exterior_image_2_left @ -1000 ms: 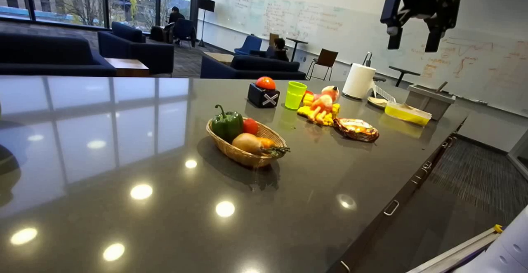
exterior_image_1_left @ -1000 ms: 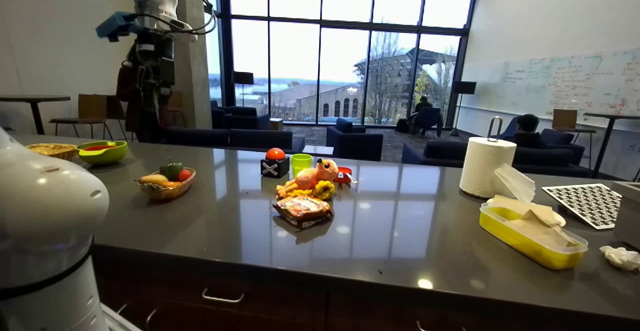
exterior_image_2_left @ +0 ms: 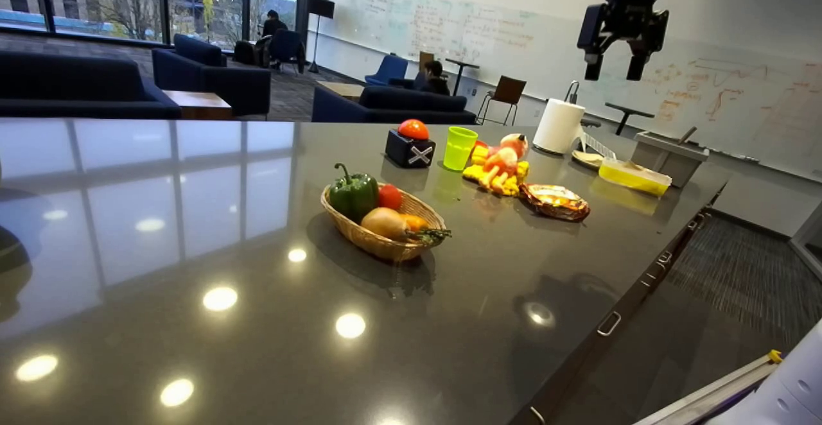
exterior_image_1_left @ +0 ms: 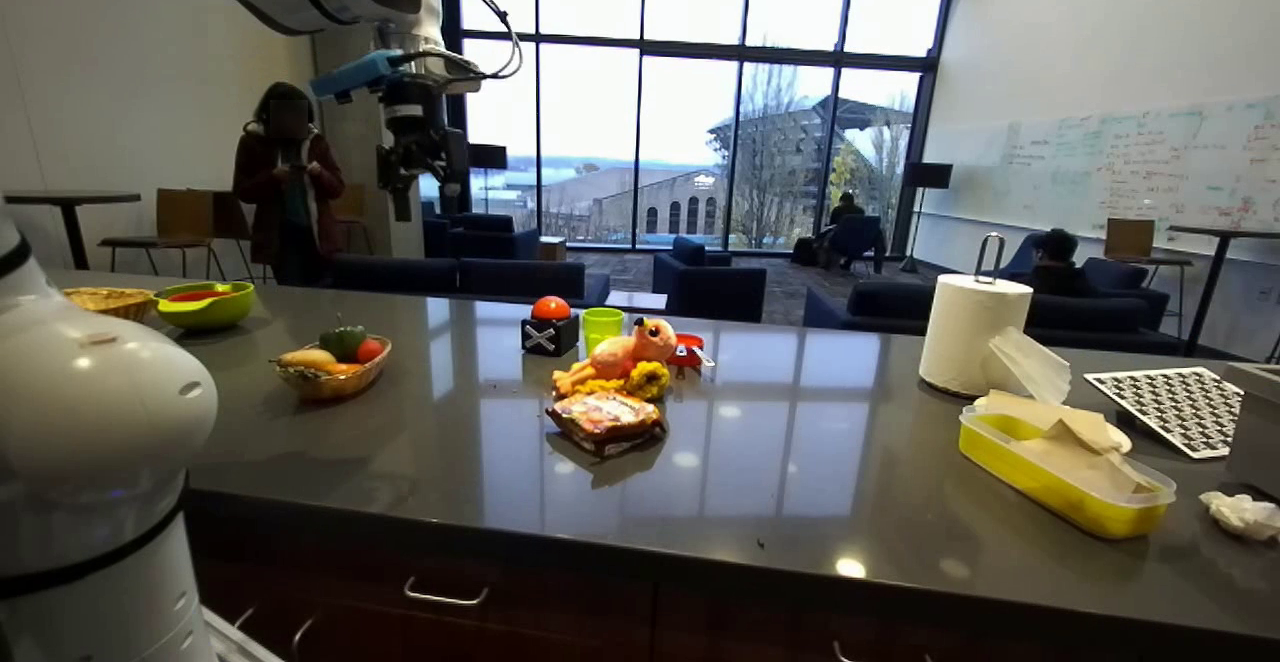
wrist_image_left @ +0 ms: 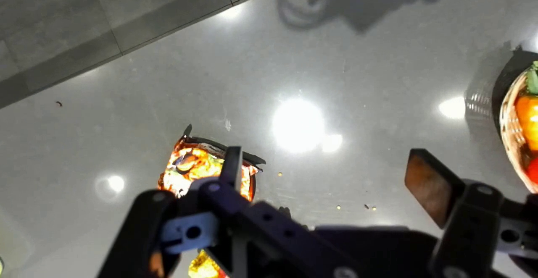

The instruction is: Move the orange plush toy to the left.

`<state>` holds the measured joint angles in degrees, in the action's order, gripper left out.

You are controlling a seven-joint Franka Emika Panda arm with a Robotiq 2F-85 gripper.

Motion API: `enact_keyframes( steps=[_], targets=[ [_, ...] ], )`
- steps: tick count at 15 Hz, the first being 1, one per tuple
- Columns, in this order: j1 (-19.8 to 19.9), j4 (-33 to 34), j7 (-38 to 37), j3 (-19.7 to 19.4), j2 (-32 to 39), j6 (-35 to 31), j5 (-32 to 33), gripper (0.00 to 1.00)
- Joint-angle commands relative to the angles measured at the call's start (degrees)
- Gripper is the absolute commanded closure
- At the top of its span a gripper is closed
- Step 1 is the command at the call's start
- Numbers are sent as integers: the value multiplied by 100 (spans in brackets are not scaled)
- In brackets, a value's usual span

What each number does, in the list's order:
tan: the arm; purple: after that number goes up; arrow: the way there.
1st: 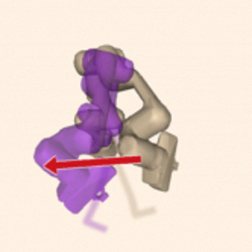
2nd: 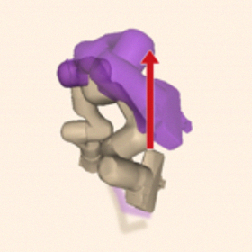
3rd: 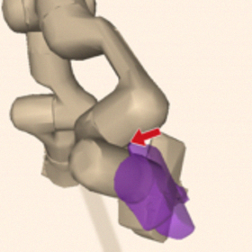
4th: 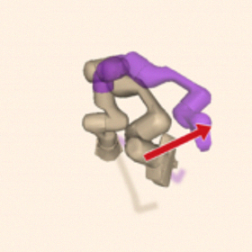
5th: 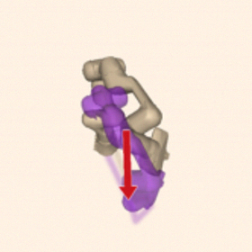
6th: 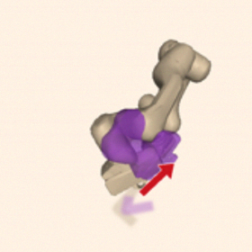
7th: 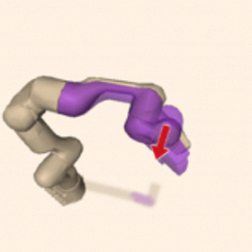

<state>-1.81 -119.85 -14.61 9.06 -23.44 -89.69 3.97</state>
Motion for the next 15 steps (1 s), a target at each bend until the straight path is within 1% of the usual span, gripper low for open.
enact_keyframes(
  steps=[1,4,7,8,11,15],
  targets=[
    [9,540,519,-258,557,11,85,0],
    [56,821,733,-437,968,12,67,0],
    [65,1040,787,-561,1282,57,26,0],
    [12,766,669,-522,1049,-25,2,0],
    [27,917,712,-571,1277,-22,1,0],
    [26,967,714,-570,1289,-13,1,0]
  ],
)
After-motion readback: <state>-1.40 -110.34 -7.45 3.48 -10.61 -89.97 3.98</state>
